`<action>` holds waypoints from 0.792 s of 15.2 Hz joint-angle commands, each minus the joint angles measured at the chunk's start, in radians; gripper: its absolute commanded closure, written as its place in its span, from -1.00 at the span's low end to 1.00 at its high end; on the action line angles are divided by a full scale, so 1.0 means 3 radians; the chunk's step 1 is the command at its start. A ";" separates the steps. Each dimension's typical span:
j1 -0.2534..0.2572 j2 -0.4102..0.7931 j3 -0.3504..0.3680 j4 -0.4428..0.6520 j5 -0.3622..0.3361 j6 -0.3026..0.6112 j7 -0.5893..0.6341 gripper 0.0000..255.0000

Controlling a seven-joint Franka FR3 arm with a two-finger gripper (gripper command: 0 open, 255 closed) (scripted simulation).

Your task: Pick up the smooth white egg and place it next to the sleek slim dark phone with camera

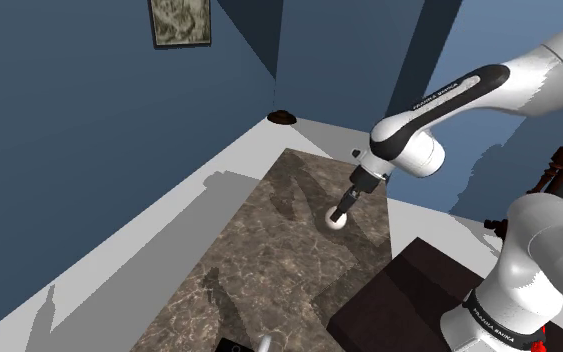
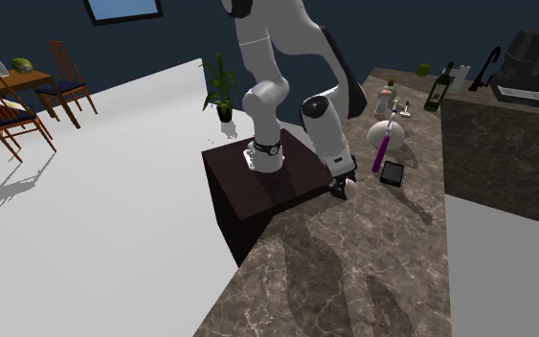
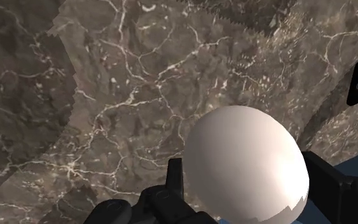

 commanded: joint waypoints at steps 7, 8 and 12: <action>0.0594 0.0415 0.0407 0.0316 0.0618 0.0306 0.0364 1.00; 0.0652 0.0479 0.0456 0.0376 0.0674 0.0332 0.0414 1.00; 0.0844 0.0747 0.0643 0.0647 0.0828 0.0417 0.0646 1.00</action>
